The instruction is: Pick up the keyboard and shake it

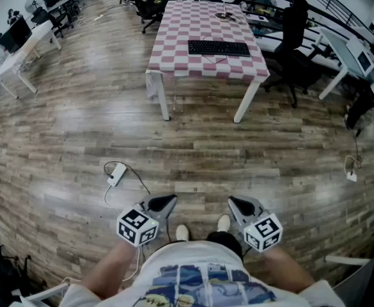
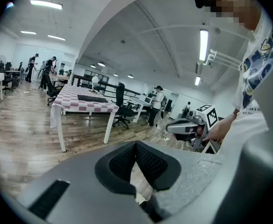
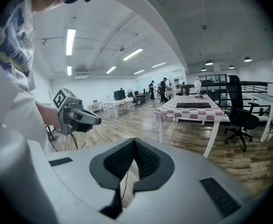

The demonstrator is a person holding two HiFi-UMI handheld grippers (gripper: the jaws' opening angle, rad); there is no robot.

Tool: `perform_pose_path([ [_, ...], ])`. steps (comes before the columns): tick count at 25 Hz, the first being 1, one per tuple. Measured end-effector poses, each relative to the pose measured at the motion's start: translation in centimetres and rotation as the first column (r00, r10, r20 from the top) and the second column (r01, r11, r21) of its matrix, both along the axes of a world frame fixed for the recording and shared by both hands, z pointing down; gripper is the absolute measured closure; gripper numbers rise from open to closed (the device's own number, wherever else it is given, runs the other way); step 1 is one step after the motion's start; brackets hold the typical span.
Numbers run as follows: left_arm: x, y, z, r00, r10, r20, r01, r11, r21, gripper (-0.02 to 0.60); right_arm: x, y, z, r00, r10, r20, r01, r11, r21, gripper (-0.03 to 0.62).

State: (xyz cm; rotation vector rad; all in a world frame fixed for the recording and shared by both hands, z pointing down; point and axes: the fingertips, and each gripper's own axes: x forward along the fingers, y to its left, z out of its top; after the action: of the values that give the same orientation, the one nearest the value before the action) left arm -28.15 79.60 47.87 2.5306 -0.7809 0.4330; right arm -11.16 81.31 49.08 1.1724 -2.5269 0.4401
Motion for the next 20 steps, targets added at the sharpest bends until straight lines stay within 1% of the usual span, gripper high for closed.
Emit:
perform_pose_path([
  [3, -0.9, -0.4, 0.0, 1.0, 0.014, -0.015, -0.013, 1.0, 0.008, 0.578, -1.5, -0.2, 0.3, 1.0, 0.008, -0.014, -0.008, 1.0, -0.027, 0.596],
  [6, -1.2, -1.1, 0.3, 0.999, 0.021, -0.04, -0.021, 1.0, -0.004, 0.578, -2.4, -1.1, 0.3, 1.0, -0.002, -0.007, 0.002, 1.0, -0.004, 0.595],
  [10, 0.3, -3.4, 0.9, 0.998, 0.043, -0.036, -0.043, 0.999, -0.005, 0.578, -2.0, -3.6, 0.2, 1.0, -0.001, -0.006, 0.001, 1.0, 0.001, 0.597],
  [13, 2.0, -6.8, 0.9, 0.998, 0.064, -0.004, -0.064, 0.998, 0.015, 0.578, -0.8, -7.3, -0.1, 1.0, 0.004, 0.0, -0.004, 1.0, 0.002, 0.595],
  [16, 3.8, -11.6, 0.6, 0.999, 0.052, 0.009, -0.053, 0.999, 0.015, 0.578, 1.1, -12.2, 0.0, 1.0, 0.012, 0.028, -0.012, 1.0, -0.021, 0.595],
  [20, 6.8, -18.1, 0.1, 0.998, 0.05, 0.03, -0.05, 0.999, 0.017, 0.575, 3.8, -19.2, -0.3, 0.998, -0.008, 0.065, 0.008, 1.0, 0.0, 0.591],
])
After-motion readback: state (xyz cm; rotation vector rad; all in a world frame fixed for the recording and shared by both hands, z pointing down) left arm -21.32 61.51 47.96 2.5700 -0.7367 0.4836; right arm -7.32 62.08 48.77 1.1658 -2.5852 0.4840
